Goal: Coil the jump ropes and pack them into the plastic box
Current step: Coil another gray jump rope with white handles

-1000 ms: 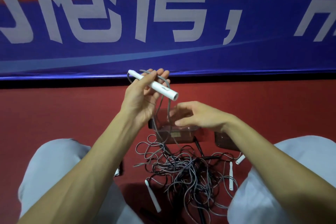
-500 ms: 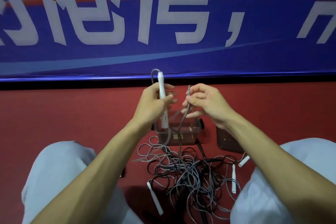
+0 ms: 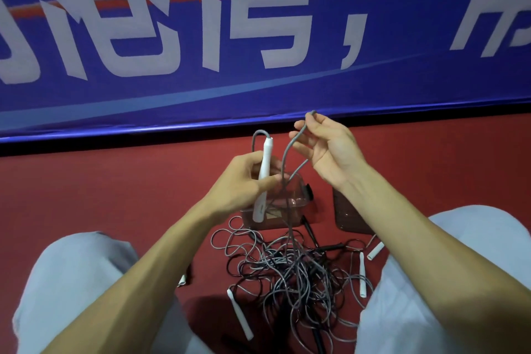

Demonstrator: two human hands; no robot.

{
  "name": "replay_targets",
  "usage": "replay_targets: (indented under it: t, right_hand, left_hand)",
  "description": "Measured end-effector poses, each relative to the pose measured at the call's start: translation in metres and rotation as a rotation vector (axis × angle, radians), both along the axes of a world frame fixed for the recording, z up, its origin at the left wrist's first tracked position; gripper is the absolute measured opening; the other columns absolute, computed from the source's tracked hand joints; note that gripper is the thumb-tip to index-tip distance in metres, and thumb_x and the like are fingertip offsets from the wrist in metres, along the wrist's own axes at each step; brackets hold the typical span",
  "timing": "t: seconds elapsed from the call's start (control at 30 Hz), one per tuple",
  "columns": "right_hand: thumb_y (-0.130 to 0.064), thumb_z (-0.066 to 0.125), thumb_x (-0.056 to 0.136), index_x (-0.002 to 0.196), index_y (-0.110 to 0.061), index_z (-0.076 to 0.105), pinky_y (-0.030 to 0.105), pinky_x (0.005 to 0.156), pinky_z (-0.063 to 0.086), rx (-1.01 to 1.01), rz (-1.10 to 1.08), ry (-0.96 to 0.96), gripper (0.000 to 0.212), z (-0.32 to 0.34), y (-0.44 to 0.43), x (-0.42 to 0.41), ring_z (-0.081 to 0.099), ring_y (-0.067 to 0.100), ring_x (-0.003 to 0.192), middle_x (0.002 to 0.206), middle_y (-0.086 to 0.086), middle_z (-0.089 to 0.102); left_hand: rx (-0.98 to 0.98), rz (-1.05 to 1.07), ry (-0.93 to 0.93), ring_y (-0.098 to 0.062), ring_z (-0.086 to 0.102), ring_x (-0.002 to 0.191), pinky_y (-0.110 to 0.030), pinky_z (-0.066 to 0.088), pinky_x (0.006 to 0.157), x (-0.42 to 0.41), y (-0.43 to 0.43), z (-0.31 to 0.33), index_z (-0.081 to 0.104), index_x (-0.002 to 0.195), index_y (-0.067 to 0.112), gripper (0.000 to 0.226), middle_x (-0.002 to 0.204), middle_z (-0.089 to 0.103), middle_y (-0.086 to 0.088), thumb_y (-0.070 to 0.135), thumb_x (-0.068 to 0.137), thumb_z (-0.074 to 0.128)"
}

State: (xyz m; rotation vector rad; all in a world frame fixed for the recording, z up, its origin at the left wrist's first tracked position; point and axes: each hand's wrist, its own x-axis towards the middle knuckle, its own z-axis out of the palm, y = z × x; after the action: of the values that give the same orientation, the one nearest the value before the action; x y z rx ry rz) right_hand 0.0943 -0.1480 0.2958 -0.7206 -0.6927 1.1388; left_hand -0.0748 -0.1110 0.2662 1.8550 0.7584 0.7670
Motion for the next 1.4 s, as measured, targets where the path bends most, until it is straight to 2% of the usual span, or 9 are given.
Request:
replay_targets:
  t: [0.13,0.33,0.47,0.67,0.8,0.87,0.97,1.2,1.4]
  right_hand:
    - [-0.005,0.048,0.098,0.088,-0.007,0.052,0.023,0.054,0.056,0.002,-0.013,0.085,0.011,0.0,0.003,0.002,0.071,0.017,0.067,0.07,0.004,0.067]
    - [-0.013,0.053,0.098,0.088,-0.005,0.054,0.025,0.055,0.056,-0.095,-0.073,0.046,0.013,-0.005,0.006,0.004,0.07,0.02,0.063,0.074,0.011,0.067]
    - [-0.021,0.049,0.101,0.095,-0.007,0.057,0.027,0.052,0.054,-0.209,-0.018,-0.294,0.017,-0.012,0.004,-0.001,0.065,0.018,0.06,0.081,0.01,0.066]
    - [0.016,0.049,0.087,0.091,-0.012,0.064,0.015,0.059,0.05,-0.189,0.127,-0.907,0.032,-0.026,0.004,-0.018,0.062,0.002,0.064,0.075,-0.004,0.066]
    - [0.003,0.064,0.086,0.086,-0.029,0.066,0.016,0.078,0.048,-0.153,0.318,-1.19,0.033,-0.037,0.005,-0.028,0.064,-0.001,0.079,0.084,-0.011,0.07]
    - [-0.012,0.07,0.084,0.081,-0.031,0.066,0.036,0.086,0.053,-0.102,0.193,-1.339,0.02,-0.048,0.01,-0.029,0.067,0.014,0.085,0.087,-0.005,0.072]
    - [-0.006,0.073,0.083,0.083,-0.025,0.064,0.033,0.071,0.057,-0.111,-0.028,-1.284,0.02,-0.05,0.013,-0.029,0.065,0.012,0.071,0.073,-0.004,0.067]
    - [0.006,0.063,0.086,0.089,-0.019,0.064,0.037,0.067,0.06,-0.111,-0.124,-0.945,0.025,-0.036,0.011,-0.021,0.072,0.02,0.069,0.078,0.01,0.071]
    - [0.008,0.057,0.09,0.101,-0.008,0.061,0.028,0.057,0.059,-0.018,-0.156,-0.701,0.019,-0.013,0.004,-0.008,0.07,0.015,0.062,0.075,0.007,0.068]
  left_hand:
    - [-0.078,-0.074,-0.069,-0.007,0.066,0.066,-0.014,0.048,0.057,0.0,-0.008,0.003,0.061,0.094,0.0,0.006,0.079,0.07,-0.007,-0.005,0.09,0.062]
    - [-0.261,-0.095,-0.268,-0.022,0.066,0.067,-0.029,0.055,0.063,-0.004,-0.006,0.012,0.062,0.095,0.003,0.015,0.072,0.065,-0.008,-0.009,0.087,0.061]
    - [-0.404,-0.01,-0.514,-0.024,0.067,0.069,-0.033,0.059,0.062,-0.008,-0.001,0.023,0.058,0.095,0.003,0.013,0.075,0.066,-0.009,-0.008,0.089,0.055]
    - [-0.612,0.049,-0.833,-0.017,0.071,0.073,-0.036,0.061,0.077,-0.019,0.008,0.034,0.057,0.093,0.01,0.009,0.075,0.069,-0.002,0.002,0.094,0.053]
    - [-0.69,0.053,-1.002,-0.018,0.071,0.072,-0.039,0.06,0.081,-0.024,0.007,0.039,0.057,0.09,0.01,0.009,0.074,0.068,-0.003,0.003,0.094,0.053]
    - [-0.713,0.078,-1.05,-0.018,0.071,0.073,-0.037,0.061,0.078,-0.025,0.009,0.039,0.058,0.091,0.01,0.008,0.075,0.068,-0.003,0.003,0.094,0.055]
    - [-0.724,0.152,-1.088,-0.017,0.072,0.076,-0.033,0.061,0.074,-0.024,0.015,0.037,0.058,0.094,0.01,0.006,0.081,0.068,-0.005,0.004,0.095,0.055]
    - [-0.406,0.275,-0.702,-0.02,0.071,0.091,-0.035,0.06,0.081,-0.018,0.021,0.021,0.055,0.116,0.001,0.02,0.106,0.07,-0.009,0.006,0.097,0.055]
    - [0.023,0.206,-0.17,-0.021,0.072,0.092,-0.03,0.055,0.077,-0.004,0.015,0.0,0.066,0.097,0.017,0.02,0.097,0.073,-0.002,-0.002,0.09,0.063]
